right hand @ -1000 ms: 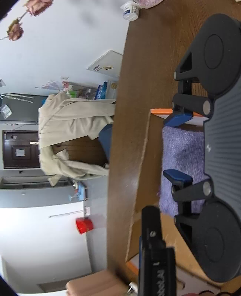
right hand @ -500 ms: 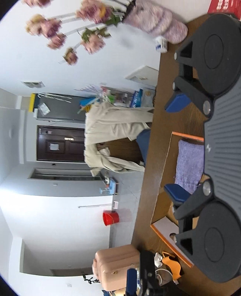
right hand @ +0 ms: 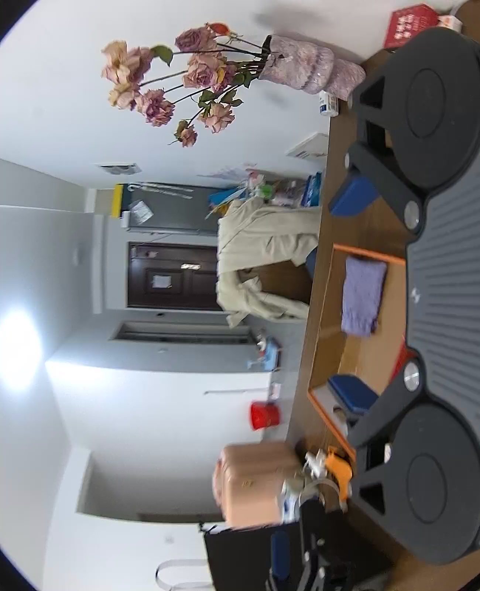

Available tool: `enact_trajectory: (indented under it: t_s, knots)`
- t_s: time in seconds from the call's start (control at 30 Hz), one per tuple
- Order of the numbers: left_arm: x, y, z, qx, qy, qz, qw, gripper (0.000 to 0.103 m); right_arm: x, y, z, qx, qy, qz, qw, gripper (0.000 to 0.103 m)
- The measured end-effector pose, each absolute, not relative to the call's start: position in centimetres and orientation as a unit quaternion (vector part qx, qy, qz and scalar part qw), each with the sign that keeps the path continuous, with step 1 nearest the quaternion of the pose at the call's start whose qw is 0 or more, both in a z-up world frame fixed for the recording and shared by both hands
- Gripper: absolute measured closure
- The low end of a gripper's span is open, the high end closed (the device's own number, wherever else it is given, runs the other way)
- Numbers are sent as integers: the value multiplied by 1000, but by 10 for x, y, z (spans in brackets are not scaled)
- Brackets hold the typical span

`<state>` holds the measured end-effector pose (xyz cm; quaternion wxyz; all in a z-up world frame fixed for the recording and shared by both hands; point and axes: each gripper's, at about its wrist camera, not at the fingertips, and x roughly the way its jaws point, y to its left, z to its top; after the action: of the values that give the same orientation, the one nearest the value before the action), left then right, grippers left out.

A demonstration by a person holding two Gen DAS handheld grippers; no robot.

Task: Organize soft objects
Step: 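Lower the purple pouch into the cardboard box and open both grippers, then grasp the pink-and-tan sponge block with both grippers and lift it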

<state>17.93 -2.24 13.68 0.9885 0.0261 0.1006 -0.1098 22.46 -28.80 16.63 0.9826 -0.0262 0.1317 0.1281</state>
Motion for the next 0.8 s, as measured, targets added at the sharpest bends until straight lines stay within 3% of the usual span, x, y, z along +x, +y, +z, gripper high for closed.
enact_trajectory:
  t_s: [0.37, 0.8]
  knots:
    - [55, -9, 48, 20, 99, -55, 993, 0, 87, -280, 88, 12, 71, 106, 992, 0]
    - [30, -28, 8, 46, 135, -114, 983, 0, 26, -248, 9, 37, 144, 91, 985, 0]
